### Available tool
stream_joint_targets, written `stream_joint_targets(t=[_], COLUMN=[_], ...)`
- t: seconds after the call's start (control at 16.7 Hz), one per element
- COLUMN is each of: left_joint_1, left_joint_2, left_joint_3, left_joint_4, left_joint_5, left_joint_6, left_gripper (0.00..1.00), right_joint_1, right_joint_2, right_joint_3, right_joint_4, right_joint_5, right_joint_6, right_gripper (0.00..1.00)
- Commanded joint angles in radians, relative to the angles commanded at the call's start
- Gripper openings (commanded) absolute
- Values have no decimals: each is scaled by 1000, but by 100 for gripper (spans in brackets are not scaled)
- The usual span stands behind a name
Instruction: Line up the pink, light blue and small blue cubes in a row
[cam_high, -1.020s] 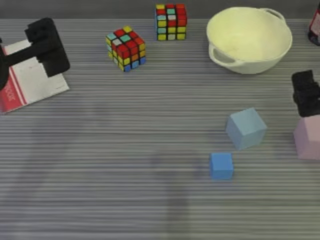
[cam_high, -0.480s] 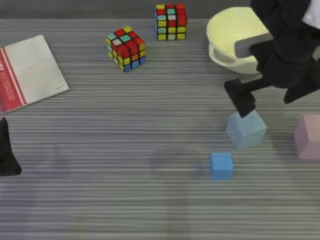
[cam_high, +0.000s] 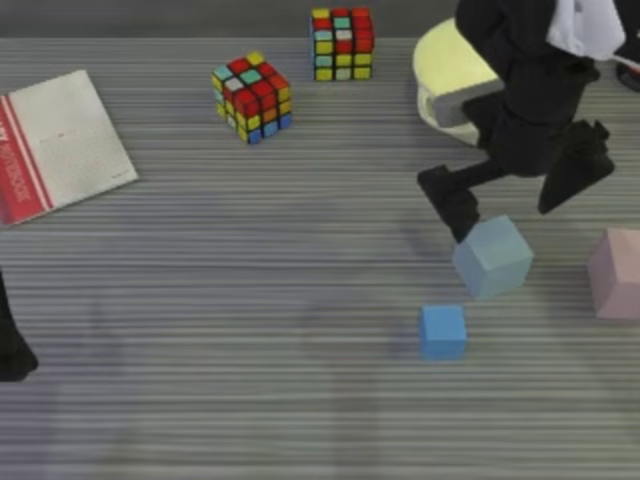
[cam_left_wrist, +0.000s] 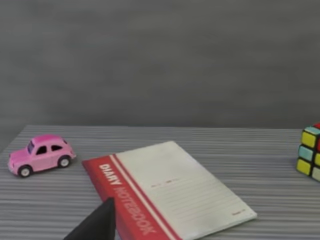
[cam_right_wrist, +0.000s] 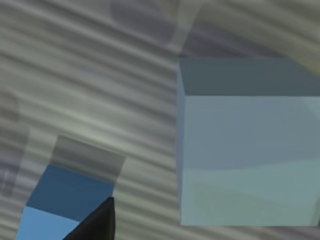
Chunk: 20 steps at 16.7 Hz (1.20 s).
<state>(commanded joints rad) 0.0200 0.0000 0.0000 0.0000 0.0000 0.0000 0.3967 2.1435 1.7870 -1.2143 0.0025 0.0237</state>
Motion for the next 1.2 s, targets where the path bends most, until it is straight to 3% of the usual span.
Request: stream_joint_targets(t=[0.3, 0.78, 1.08, 1.2], left_joint_1=[0, 0, 0, 0], left_joint_2=[0, 0, 0, 0], left_joint_3=[0, 0, 0, 0], left_joint_4=[0, 0, 0, 0], left_joint_5=[0, 0, 0, 0], left_joint_6=[0, 0, 0, 0], left_gripper=[100, 100, 100, 100], right_joint_1=[-2, 1, 2, 2], right_joint_2=[10, 90, 97, 97], right_joint_3=[-7, -195, -211, -211], right_joint_4=[14, 287, 309, 309], right_joint_5=[0, 1, 1, 1], right_joint_6=[-1, 3, 3, 3], right_gripper=[100, 100, 100, 85])
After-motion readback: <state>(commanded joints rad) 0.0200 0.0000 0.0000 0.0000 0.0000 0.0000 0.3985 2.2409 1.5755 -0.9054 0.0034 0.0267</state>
